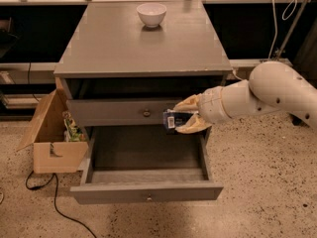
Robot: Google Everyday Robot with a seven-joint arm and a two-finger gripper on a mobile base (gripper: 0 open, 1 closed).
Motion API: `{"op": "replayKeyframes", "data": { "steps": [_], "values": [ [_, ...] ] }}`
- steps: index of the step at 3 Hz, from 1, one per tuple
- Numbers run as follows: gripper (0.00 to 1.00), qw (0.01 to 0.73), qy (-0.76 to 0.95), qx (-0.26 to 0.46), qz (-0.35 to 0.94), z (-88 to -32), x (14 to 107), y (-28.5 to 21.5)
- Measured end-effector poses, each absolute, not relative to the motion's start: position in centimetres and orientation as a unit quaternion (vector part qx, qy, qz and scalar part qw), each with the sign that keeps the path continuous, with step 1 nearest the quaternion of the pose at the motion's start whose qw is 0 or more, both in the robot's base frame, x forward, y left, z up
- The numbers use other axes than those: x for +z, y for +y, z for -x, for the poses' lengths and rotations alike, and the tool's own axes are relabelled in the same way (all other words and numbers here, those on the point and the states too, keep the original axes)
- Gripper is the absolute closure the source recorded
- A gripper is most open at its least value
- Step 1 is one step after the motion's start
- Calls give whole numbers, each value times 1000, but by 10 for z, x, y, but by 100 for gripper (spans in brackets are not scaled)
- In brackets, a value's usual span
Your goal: Pick rxbar blueberry from middle drawer and place on counter
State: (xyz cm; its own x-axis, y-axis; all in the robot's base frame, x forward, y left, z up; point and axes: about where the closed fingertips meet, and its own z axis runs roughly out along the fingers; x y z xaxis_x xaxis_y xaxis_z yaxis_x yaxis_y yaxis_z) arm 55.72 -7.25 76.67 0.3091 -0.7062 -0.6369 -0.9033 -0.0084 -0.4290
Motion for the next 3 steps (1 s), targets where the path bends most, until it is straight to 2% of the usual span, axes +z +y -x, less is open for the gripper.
{"op": "replayKeyframes", "data": {
  "steps": [1, 3],
  "values": [
    [100, 432, 570, 123, 688, -570, 781, -66],
    [100, 447, 586, 82, 670, -661, 859, -37]
  ]
}}
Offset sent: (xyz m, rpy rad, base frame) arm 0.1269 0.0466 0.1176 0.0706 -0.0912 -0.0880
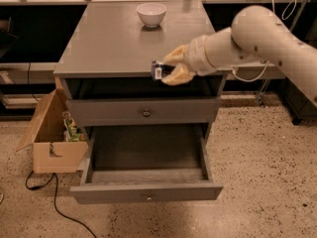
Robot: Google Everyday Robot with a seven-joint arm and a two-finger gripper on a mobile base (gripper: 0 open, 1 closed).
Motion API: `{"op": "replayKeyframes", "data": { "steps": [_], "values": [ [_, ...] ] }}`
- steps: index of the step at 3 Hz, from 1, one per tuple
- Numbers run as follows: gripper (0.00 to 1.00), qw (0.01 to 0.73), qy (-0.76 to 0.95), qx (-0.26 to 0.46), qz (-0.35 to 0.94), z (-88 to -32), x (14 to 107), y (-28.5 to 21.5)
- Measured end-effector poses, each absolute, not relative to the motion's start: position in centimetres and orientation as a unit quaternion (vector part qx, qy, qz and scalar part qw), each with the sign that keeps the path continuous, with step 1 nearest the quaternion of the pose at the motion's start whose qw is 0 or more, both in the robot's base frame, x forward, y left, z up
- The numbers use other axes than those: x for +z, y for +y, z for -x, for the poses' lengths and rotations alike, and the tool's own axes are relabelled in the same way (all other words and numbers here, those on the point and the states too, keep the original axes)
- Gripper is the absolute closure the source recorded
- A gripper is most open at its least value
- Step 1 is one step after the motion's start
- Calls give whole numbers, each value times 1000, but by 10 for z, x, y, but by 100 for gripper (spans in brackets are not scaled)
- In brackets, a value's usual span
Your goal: Pick rxbar blueberry from middle drawer and place on counter
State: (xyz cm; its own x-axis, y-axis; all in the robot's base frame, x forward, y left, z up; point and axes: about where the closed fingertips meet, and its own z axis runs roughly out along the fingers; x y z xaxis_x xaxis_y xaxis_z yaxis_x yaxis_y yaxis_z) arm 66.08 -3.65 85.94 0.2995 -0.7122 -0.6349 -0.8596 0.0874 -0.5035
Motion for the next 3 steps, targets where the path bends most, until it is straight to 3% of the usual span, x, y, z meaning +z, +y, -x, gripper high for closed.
{"op": "replayKeyframes", "data": {
  "steps": [2, 3],
  "values": [
    [100, 454, 645, 48, 613, -756, 899, -14],
    [82, 445, 691, 48, 568, -797, 891, -20]
  ]
}}
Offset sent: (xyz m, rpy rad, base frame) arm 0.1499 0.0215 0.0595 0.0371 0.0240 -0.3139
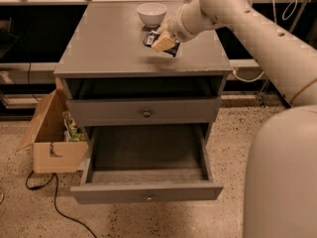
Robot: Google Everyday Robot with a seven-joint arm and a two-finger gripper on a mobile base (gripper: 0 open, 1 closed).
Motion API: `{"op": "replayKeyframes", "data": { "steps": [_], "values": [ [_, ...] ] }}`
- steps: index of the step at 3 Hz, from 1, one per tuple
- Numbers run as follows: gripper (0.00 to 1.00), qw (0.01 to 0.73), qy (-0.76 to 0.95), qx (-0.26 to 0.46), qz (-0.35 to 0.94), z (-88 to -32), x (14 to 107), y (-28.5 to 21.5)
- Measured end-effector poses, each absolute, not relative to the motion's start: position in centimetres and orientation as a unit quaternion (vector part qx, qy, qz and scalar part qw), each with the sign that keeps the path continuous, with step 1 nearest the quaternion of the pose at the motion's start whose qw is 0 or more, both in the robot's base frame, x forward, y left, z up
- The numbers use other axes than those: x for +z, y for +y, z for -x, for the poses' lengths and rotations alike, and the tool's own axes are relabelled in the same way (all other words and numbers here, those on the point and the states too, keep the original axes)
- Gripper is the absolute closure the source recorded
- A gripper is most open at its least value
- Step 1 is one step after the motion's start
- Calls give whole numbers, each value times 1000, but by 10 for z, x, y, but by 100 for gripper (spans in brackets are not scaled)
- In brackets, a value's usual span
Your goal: Pick rxbar blueberry from middle drawer and place on counter
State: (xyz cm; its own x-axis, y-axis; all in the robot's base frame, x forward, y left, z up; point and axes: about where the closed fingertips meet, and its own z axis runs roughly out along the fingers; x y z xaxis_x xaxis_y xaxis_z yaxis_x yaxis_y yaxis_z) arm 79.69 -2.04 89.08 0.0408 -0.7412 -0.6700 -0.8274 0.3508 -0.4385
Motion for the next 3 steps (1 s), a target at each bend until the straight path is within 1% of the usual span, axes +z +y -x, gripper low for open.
{"op": "replayKeyframes", "data": {
  "steps": [2, 3],
  "values": [
    [36, 405, 765, 60, 497, -844, 858, -45],
    [5, 400, 778, 60, 481, -857, 857, -56]
  ]
}}
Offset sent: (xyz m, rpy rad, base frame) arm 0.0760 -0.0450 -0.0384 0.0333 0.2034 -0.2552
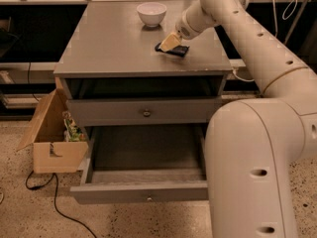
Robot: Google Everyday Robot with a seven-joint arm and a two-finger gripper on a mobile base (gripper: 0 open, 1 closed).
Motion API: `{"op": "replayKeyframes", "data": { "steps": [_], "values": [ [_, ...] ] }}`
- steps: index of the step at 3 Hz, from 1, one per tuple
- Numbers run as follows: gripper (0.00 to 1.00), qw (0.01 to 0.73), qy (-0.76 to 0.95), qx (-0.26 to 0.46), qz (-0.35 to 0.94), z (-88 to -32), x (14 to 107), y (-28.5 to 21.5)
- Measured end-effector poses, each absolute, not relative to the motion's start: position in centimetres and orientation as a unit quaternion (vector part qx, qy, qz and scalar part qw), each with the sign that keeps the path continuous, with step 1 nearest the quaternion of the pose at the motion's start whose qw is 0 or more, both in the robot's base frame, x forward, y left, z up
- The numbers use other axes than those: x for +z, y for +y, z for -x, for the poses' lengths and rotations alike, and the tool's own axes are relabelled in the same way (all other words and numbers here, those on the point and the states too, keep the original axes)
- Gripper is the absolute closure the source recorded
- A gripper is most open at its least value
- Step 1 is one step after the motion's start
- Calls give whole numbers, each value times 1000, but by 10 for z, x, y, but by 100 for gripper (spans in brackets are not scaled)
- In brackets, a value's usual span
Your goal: Pick rxbar blueberry from middle drawer and place on counter
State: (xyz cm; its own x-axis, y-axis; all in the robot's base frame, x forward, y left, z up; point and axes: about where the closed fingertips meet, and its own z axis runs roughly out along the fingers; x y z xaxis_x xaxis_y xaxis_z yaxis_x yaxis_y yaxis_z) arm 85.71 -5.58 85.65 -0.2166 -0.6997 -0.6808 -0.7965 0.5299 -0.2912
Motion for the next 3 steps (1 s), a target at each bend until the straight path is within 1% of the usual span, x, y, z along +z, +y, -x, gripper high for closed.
{"op": "replayKeyframes", "data": {
  "steps": [1, 2, 3],
  "values": [
    [0, 409, 774, 64, 479, -862, 863, -61],
    [0, 439, 759, 66, 476, -855, 886, -81],
    [0, 507, 729, 55, 456, -824, 932, -131]
  ]
}}
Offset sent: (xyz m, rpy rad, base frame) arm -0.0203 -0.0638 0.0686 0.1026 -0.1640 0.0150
